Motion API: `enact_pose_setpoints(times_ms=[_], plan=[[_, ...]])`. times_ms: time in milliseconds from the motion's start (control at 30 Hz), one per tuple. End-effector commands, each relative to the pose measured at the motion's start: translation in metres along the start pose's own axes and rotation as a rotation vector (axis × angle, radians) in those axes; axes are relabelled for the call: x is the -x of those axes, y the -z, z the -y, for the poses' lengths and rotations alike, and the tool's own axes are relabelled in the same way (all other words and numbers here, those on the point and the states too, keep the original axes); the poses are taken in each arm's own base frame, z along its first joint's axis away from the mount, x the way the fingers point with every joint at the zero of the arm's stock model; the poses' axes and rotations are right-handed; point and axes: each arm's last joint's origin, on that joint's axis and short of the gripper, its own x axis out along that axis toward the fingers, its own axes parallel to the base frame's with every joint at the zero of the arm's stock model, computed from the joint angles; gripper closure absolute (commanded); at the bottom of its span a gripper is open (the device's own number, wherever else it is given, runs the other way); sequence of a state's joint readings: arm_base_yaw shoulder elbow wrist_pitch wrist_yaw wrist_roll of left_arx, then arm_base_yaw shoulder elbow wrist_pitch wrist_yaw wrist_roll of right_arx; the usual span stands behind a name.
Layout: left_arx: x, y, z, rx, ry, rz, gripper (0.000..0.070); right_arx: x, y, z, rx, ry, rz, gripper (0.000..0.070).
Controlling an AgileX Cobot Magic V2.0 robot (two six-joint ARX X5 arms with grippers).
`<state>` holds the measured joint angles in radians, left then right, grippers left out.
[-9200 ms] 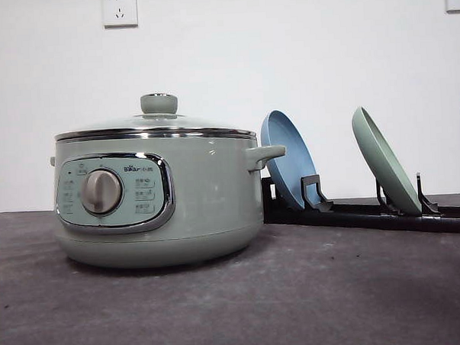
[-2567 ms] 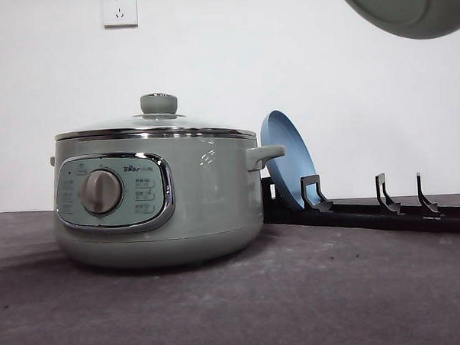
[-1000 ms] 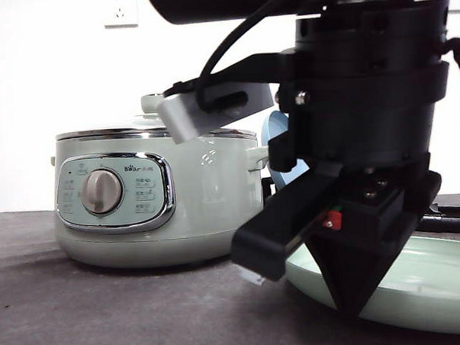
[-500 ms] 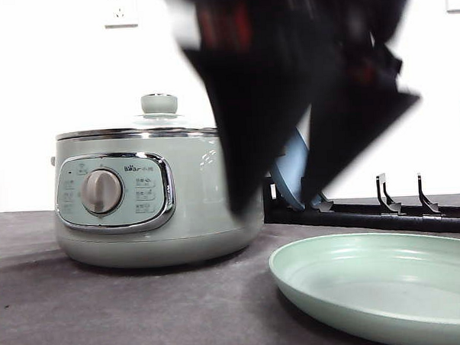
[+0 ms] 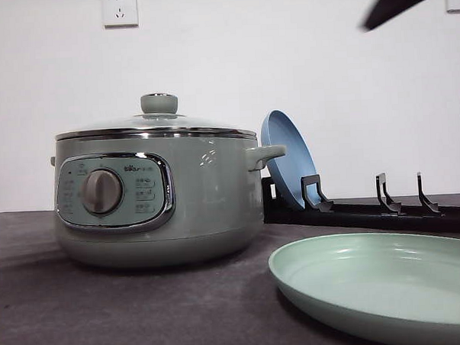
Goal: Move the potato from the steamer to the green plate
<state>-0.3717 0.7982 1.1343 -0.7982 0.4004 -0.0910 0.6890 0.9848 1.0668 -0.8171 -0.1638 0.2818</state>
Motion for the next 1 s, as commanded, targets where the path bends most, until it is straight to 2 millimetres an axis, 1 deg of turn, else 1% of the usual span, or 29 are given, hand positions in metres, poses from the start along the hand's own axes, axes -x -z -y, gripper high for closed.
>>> enact_pose_setpoints(times_ms=[0, 100, 233, 367, 467, 667, 800, 967], plan=[[0.003, -0.005, 0.003, -0.024, 0.017, 0.019, 0.0063, 0.012, -0.002, 0.006, 0.025, 0.021, 0.032, 0.009], [0.002, -0.006, 0.003, -0.022, 0.017, 0.015, 0.0063, 0.031, 0.004, 0.014, 0.02, 0.065, 0.073, 0.0087], [-0.003, -0.009, 0.001, -0.019, 0.013, -0.006, 0.0063, 0.053, 0.014, 0.016, 0.023, 0.085, 0.133, 0.0087], [-0.014, -0.02, -0.004, -0.022, -0.033, -0.076, 0.0064, 0.07, 0.026, 0.014, 0.03, 0.08, 0.177, 0.0087], [-0.026, -0.033, -0.009, -0.013, -0.071, -0.143, 0.0064, 0.079, 0.034, 0.013, 0.033, 0.078, 0.188, 0.0087], [-0.062, -0.065, -0.022, 0.016, -0.126, -0.266, 0.0064, 0.09, 0.043, 0.011, 0.036, 0.074, 0.21, 0.0088], [-0.091, -0.088, -0.033, 0.039, -0.19, -0.366, 0.0064, 0.093, 0.045, 0.011, 0.039, 0.075, 0.224, 0.0088], [-0.13, -0.108, -0.045, 0.036, -0.228, -0.433, 0.0063, 0.093, 0.044, 0.011, 0.04, 0.078, 0.225, 0.0087]])
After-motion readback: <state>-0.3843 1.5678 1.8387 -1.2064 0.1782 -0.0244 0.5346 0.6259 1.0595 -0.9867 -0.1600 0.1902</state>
